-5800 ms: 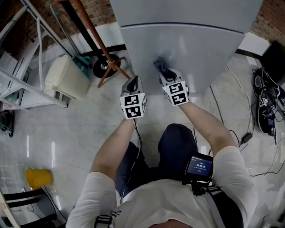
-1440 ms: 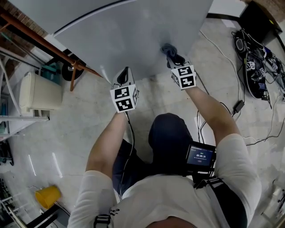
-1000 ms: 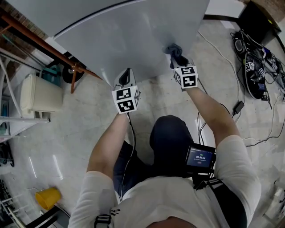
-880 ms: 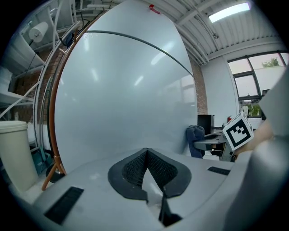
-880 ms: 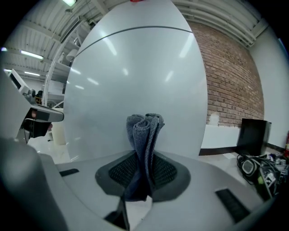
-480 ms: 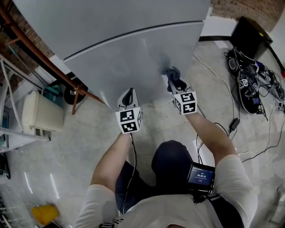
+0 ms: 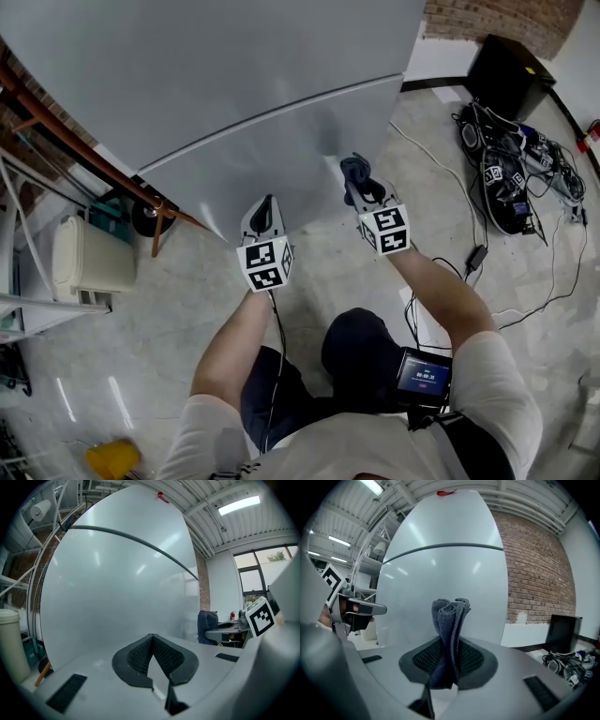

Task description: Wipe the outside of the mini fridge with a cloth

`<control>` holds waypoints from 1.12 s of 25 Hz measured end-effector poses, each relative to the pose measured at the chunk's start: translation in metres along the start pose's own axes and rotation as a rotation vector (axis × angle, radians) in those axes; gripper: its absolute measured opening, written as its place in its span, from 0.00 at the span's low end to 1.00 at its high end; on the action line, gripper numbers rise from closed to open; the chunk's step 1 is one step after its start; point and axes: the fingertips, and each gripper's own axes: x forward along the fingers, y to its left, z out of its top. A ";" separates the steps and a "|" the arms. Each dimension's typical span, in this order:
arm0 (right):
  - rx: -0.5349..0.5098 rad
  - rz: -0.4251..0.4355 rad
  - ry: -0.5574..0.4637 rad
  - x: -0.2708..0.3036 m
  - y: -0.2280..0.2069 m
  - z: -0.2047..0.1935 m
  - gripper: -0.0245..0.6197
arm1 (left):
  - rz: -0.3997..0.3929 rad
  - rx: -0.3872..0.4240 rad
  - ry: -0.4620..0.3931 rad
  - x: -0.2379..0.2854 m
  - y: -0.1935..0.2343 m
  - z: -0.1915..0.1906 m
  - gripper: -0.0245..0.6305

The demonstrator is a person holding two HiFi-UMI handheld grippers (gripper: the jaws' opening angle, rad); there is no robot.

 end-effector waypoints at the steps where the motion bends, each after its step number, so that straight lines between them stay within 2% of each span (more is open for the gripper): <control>1: 0.006 0.000 0.009 -0.006 -0.001 0.011 0.16 | -0.007 0.001 0.001 -0.003 -0.004 0.015 0.04; 8: 0.048 0.001 0.038 -0.050 -0.011 0.135 0.16 | -0.028 -0.004 0.017 -0.026 -0.021 0.144 0.04; 12: 0.047 0.018 0.027 -0.083 -0.009 0.231 0.16 | -0.010 -0.008 0.016 -0.053 -0.016 0.232 0.04; 17: 0.046 0.036 -0.029 -0.126 -0.006 0.363 0.16 | 0.001 0.000 -0.012 -0.088 -0.017 0.350 0.04; 21: 0.042 0.065 -0.068 -0.164 0.004 0.452 0.16 | 0.020 -0.015 -0.036 -0.121 -0.021 0.432 0.04; 25: 0.054 0.094 -0.102 -0.196 0.009 0.520 0.16 | 0.049 -0.033 -0.079 -0.153 -0.024 0.503 0.04; 28: 0.038 0.131 -0.140 -0.218 0.013 0.558 0.16 | 0.072 -0.036 -0.114 -0.181 -0.029 0.539 0.04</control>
